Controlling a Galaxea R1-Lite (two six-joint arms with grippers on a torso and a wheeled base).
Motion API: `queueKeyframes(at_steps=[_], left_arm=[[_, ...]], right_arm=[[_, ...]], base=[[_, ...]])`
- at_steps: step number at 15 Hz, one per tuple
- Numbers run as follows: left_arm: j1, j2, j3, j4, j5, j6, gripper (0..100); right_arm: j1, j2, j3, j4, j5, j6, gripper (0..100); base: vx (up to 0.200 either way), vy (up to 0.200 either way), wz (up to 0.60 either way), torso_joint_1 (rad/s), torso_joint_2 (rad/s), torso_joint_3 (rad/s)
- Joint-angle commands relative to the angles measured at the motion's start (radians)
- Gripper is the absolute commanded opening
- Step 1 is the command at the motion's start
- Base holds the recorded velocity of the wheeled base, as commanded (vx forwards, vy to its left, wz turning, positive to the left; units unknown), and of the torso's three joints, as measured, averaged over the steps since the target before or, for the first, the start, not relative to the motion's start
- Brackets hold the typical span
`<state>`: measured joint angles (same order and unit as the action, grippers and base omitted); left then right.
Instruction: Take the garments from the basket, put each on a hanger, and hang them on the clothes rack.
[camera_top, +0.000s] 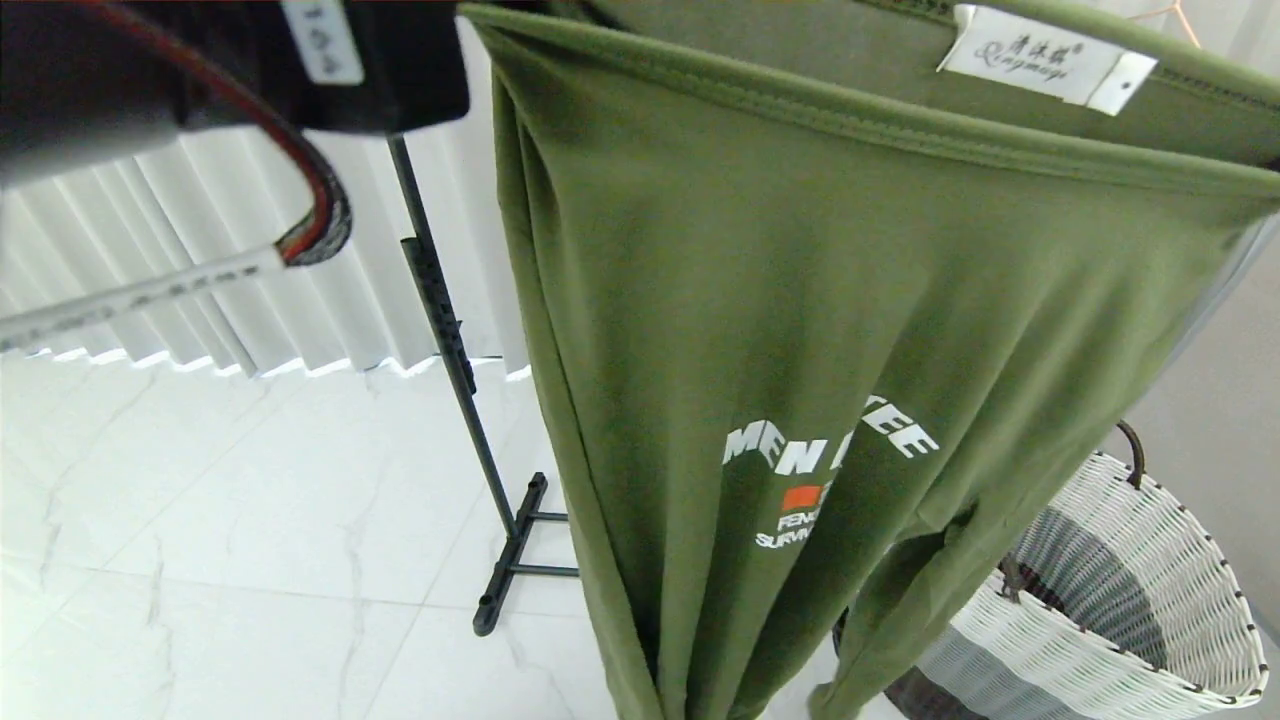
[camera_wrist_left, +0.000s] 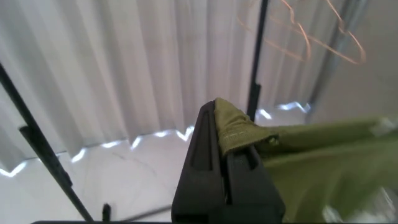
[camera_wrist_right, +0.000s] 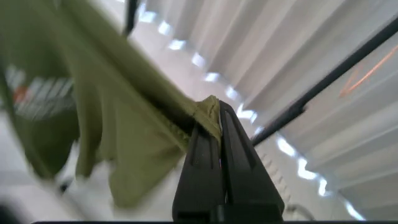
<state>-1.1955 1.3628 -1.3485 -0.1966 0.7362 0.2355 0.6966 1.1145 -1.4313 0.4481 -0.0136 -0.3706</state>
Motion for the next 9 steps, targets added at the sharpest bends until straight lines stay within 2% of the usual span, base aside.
queueKeyframes(at_steps=[1, 2, 3, 5, 9], left_arm=[[0.056, 0.09, -0.012, -0.103, -0.003, 0.062, 0], [0.068, 0.108, -0.015, -0.133, -0.003, 0.065, 0], [0.082, 0.13, -0.018, -0.165, -0.003, 0.064, 0], [0.083, 0.131, -0.017, -0.17, -0.006, 0.061, 0], [0.083, 0.116, -0.015, -0.168, -0.001, 0.044, 0]], right_arm=[[0.049, -0.085, -0.086, 0.138, 0.047, 0.001, 0], [0.078, -0.102, -0.083, 0.175, 0.077, 0.001, 0], [0.142, -0.125, -0.07, 0.235, 0.121, 0.001, 0], [0.247, -0.128, -0.063, 0.268, 0.136, -0.001, 0], [0.267, -0.12, -0.038, 0.262, 0.129, -0.001, 0]], base=[[0.0, 0.0, 0.0, 0.0, 0.0, 0.0], [0.0, 0.0, 0.0, 0.0, 0.0, 0.0], [0.0, 0.0, 0.0, 0.0, 0.0, 0.0], [0.0, 0.0, 0.0, 0.0, 0.0, 0.0], [0.0, 0.0, 0.0, 0.0, 0.0, 0.0]])
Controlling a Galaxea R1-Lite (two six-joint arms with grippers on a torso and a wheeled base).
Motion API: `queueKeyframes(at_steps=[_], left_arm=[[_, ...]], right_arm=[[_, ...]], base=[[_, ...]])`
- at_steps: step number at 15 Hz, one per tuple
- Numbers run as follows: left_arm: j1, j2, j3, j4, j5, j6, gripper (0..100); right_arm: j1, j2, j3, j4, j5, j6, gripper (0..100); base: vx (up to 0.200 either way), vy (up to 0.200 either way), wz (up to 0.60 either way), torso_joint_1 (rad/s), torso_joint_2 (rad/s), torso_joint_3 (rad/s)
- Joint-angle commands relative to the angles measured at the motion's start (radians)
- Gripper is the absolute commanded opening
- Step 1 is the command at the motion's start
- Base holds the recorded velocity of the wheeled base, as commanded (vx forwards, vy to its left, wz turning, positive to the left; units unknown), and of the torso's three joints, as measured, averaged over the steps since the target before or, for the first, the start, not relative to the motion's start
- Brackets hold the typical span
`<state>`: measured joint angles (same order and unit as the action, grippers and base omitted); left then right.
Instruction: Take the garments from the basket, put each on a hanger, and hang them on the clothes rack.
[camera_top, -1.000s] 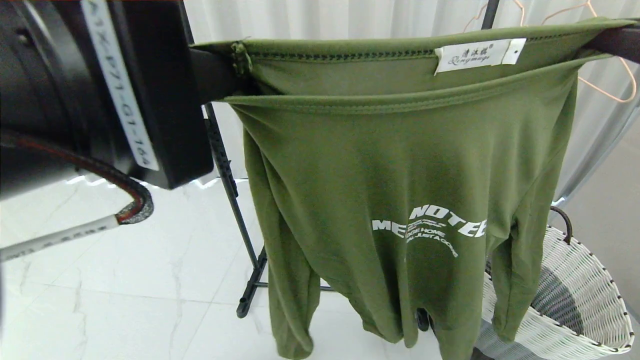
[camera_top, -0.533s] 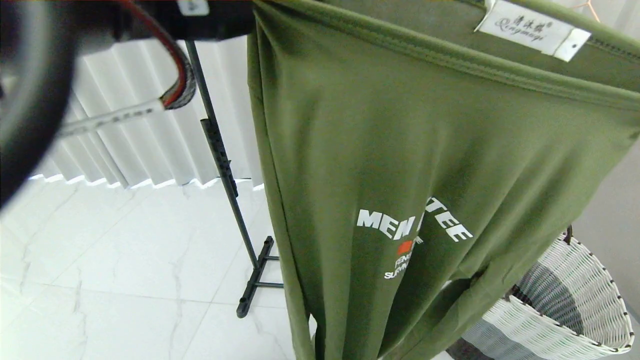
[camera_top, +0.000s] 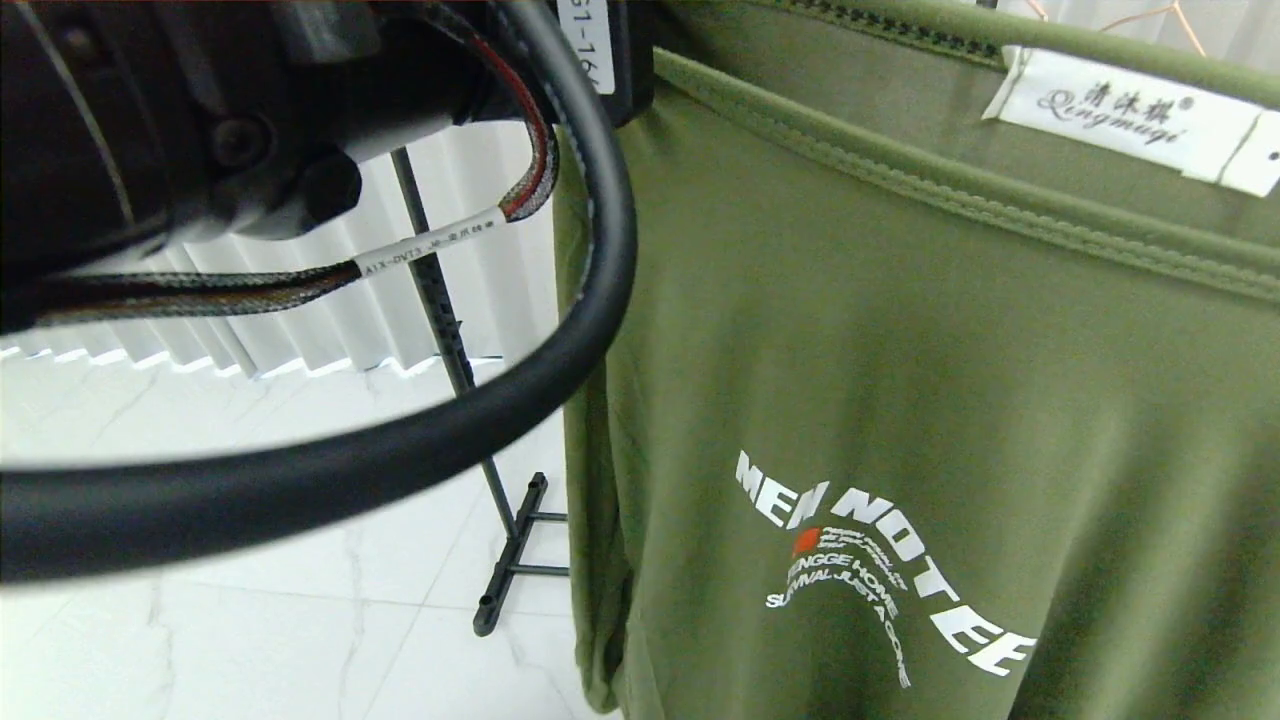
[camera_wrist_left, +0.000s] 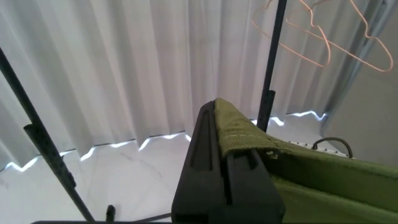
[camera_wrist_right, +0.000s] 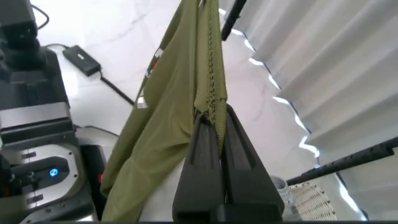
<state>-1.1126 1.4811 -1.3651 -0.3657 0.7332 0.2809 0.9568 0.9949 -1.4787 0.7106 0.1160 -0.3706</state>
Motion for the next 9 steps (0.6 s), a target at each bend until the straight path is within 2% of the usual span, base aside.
queueKeyframes(at_steps=[1, 3, 5, 7, 8, 9], left_arm=[[-0.004, -0.015, 0.006, 0.01, 0.003, -0.015, 0], [-0.006, -0.065, 0.009, 0.091, 0.005, -0.049, 0], [-0.024, -0.142, 0.008, 0.241, 0.003, -0.123, 0], [-0.119, -0.217, 0.008, 0.412, 0.003, -0.198, 0], [-0.168, -0.258, 0.008, 0.53, 0.003, -0.216, 0], [-0.214, -0.288, 0.008, 0.607, 0.002, -0.227, 0]], right_arm=[[0.002, -0.001, 0.02, -0.002, -0.016, 0.001, 0], [-0.01, 0.014, 0.034, -0.026, -0.151, 0.002, 0], [-0.012, 0.047, 0.067, -0.166, -0.259, 0.012, 0], [-0.029, 0.099, 0.121, -0.359, -0.271, 0.015, 0], [-0.032, 0.131, 0.149, -0.468, -0.271, 0.01, 0], [-0.032, 0.165, 0.17, -0.565, -0.269, 0.009, 0]], base=[[0.0, 0.0, 0.0, 0.0, 0.0, 0.0], [0.0, 0.0, 0.0, 0.0, 0.0, 0.0], [0.0, 0.0, 0.0, 0.0, 0.0, 0.0], [0.0, 0.0, 0.0, 0.0, 0.0, 0.0], [0.0, 0.0, 0.0, 0.0, 0.0, 0.0], [0.0, 0.0, 0.0, 0.0, 0.0, 0.0]])
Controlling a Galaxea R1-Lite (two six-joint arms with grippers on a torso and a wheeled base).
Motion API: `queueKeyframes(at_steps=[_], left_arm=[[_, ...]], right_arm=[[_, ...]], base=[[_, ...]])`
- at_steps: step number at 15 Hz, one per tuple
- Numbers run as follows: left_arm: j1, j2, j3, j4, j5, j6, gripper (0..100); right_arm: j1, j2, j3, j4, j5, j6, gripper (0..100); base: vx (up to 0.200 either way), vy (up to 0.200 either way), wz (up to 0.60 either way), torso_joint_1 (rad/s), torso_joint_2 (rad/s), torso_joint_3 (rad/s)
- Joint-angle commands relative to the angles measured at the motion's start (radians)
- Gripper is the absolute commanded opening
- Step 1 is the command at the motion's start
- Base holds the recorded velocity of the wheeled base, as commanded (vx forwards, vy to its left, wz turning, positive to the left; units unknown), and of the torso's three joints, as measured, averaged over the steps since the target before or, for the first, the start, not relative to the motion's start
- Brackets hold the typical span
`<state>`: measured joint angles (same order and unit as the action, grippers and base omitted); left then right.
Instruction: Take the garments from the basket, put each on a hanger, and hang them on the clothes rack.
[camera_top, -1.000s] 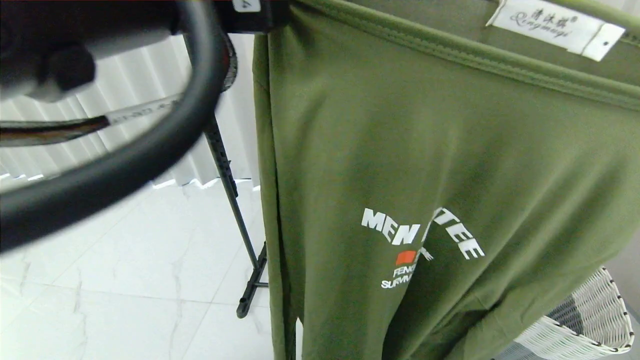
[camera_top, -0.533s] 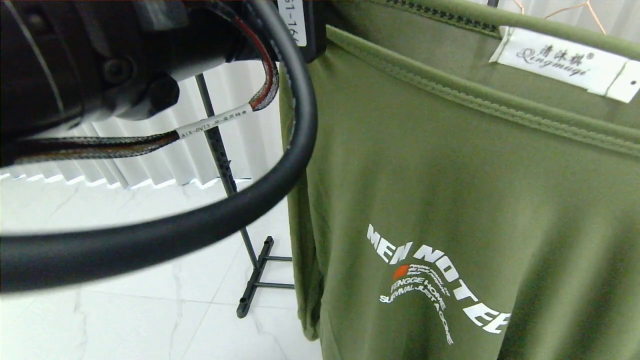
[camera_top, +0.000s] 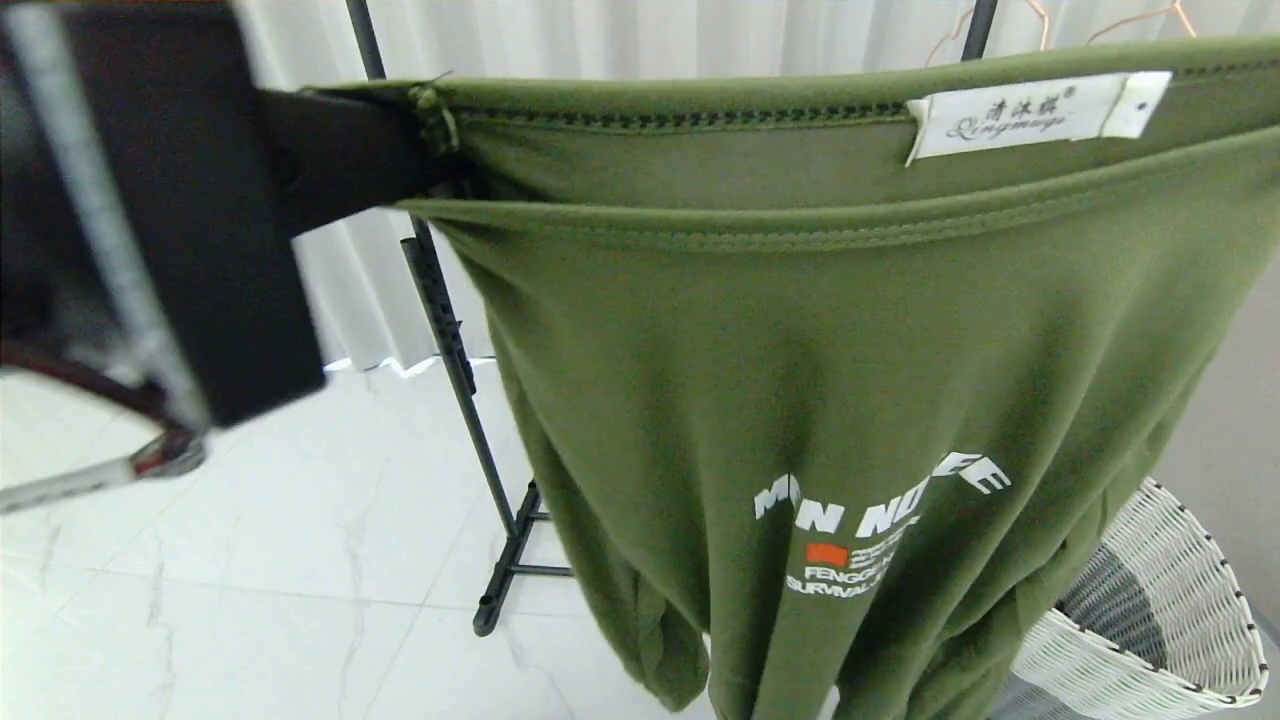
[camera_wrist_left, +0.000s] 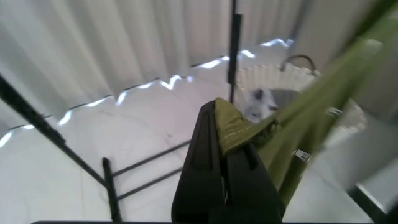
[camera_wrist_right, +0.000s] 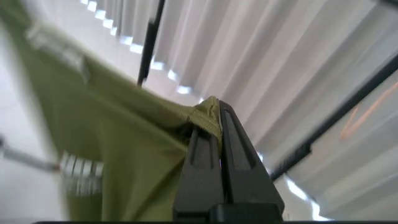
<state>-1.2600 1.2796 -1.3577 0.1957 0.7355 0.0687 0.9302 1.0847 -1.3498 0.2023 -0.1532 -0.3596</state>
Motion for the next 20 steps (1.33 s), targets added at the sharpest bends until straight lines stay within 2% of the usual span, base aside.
queueKeyframes(at_steps=[1, 3, 5, 8, 11, 13, 15, 17, 20], left_arm=[[-0.111, -0.097, 0.002, 0.067, -0.001, -0.03, 0], [-0.174, -0.095, 0.002, 0.067, -0.002, -0.049, 0], [-0.214, -0.092, 0.006, 0.067, -0.002, -0.052, 0], [-0.214, -0.094, 0.009, 0.067, -0.002, -0.052, 0], [-0.208, -0.082, 0.015, 0.067, 0.002, -0.032, 0], [-0.193, -0.039, -0.046, 0.039, -0.001, 0.022, 0], [-0.136, 0.003, -0.09, -0.001, -0.002, 0.063, 0], [-0.119, 0.004, -0.074, -0.015, -0.004, 0.075, 0], [-0.122, -0.002, -0.034, -0.015, -0.004, 0.072, 0]], right_arm=[[-0.005, 0.109, 0.052, -0.141, 0.001, -0.004, 0], [-0.004, 0.164, 0.046, -0.242, 0.001, -0.019, 0], [-0.004, 0.175, 0.044, -0.256, 0.001, -0.029, 0], [-0.004, 0.155, 0.049, -0.247, -0.008, -0.029, 0], [-0.005, 0.119, 0.044, -0.196, -0.103, -0.029, 0], [-0.005, 0.083, 0.034, -0.169, -0.141, -0.029, 0], [-0.005, 0.031, 0.015, -0.066, -0.144, -0.027, 0], [-0.004, -0.025, 0.043, 0.031, -0.143, -0.027, 0], [0.025, -0.039, 0.078, 0.04, -0.143, -0.05, 0]], base=[[0.0, 0.0, 0.0, 0.0, 0.0, 0.0], [0.0, 0.0, 0.0, 0.0, 0.0, 0.0], [0.0, 0.0, 0.0, 0.0, 0.0, 0.0], [0.0, 0.0, 0.0, 0.0, 0.0, 0.0], [0.0, 0.0, 0.0, 0.0, 0.0, 0.0], [0.0, 0.0, 0.0, 0.0, 0.0, 0.0], [0.0, 0.0, 0.0, 0.0, 0.0, 0.0], [0.0, 0.0, 0.0, 0.0, 0.0, 0.0], [0.0, 0.0, 0.0, 0.0, 0.0, 0.0]])
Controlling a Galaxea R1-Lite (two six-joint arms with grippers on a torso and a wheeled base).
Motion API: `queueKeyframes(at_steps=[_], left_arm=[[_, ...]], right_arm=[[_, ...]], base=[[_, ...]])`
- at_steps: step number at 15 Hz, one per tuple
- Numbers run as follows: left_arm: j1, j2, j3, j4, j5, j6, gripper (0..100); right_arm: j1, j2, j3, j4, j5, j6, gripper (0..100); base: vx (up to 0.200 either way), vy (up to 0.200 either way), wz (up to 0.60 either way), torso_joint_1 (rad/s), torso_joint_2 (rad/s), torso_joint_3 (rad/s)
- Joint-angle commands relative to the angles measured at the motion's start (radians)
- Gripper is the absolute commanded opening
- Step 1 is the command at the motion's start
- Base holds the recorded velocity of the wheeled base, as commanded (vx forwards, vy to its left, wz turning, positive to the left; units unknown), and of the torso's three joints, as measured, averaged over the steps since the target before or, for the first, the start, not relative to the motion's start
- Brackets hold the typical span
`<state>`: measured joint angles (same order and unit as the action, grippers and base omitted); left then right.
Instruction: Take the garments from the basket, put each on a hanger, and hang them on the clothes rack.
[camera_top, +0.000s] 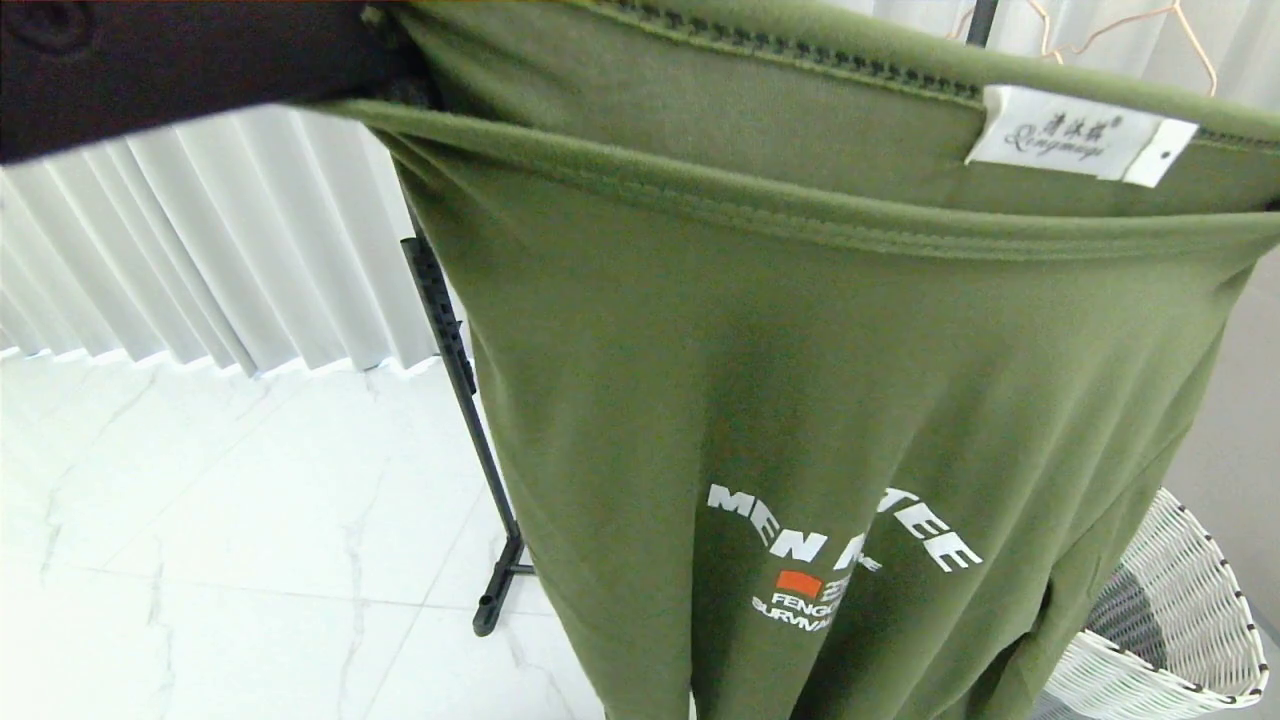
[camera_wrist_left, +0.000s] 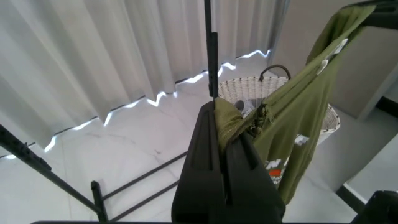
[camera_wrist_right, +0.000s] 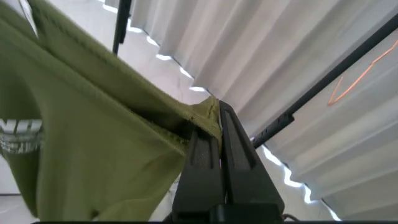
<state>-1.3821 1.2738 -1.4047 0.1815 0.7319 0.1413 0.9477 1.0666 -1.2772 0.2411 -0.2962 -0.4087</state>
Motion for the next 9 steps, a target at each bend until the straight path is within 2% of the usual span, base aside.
queueKeyframes(at_steps=[1, 7, 8, 9], left_arm=[[0.0, 0.004, 0.015, 0.0, 0.0, 0.001, 0], [0.0, -0.001, 0.015, 0.0, 0.001, 0.003, 0], [0.0, -0.002, 0.015, 0.0, 0.001, 0.003, 0], [0.0, -0.004, 0.015, 0.0, 0.001, 0.001, 0]], right_arm=[[0.006, -0.01, 0.004, -0.008, 0.0, -0.001, 0], [0.01, 0.013, 0.012, -0.029, -0.003, -0.002, 0], [0.01, 0.013, 0.013, -0.028, -0.001, -0.002, 100], [0.01, 0.013, 0.019, -0.028, -0.001, -0.002, 100]], base=[[0.0, 0.0, 0.0, 0.0, 0.0, 0.0], [0.0, 0.0, 0.0, 0.0, 0.0, 0.0], [0.0, 0.0, 0.0, 0.0, 0.0, 0.0], [0.0, 0.0, 0.0, 0.0, 0.0, 0.0]])
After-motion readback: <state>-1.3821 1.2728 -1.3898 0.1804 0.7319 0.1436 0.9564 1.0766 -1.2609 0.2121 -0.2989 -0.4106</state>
